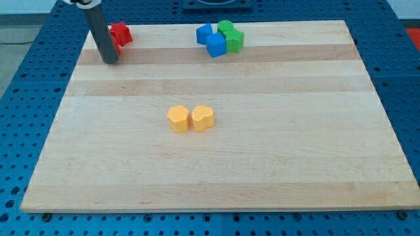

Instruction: Drag the yellow hexagon to the bottom right of the red star

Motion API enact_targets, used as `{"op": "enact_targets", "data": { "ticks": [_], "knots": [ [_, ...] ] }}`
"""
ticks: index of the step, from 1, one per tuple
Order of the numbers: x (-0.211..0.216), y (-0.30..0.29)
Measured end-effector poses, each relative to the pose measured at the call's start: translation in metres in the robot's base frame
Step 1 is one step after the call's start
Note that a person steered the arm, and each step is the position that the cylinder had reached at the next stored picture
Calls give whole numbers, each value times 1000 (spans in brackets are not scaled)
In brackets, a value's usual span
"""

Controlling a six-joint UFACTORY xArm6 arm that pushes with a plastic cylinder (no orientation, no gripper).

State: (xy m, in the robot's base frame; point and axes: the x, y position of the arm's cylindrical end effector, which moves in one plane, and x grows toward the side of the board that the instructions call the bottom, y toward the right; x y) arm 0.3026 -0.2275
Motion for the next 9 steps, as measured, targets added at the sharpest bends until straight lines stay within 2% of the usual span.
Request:
{"op": "enact_targets", "data": {
  "ticks": [1,2,4,6,7,8,9],
  "knots": [
    [-14,0],
    [4,0],
    [118,48],
    [213,178],
    [227,225],
    [208,231],
    [181,198]
  ]
}}
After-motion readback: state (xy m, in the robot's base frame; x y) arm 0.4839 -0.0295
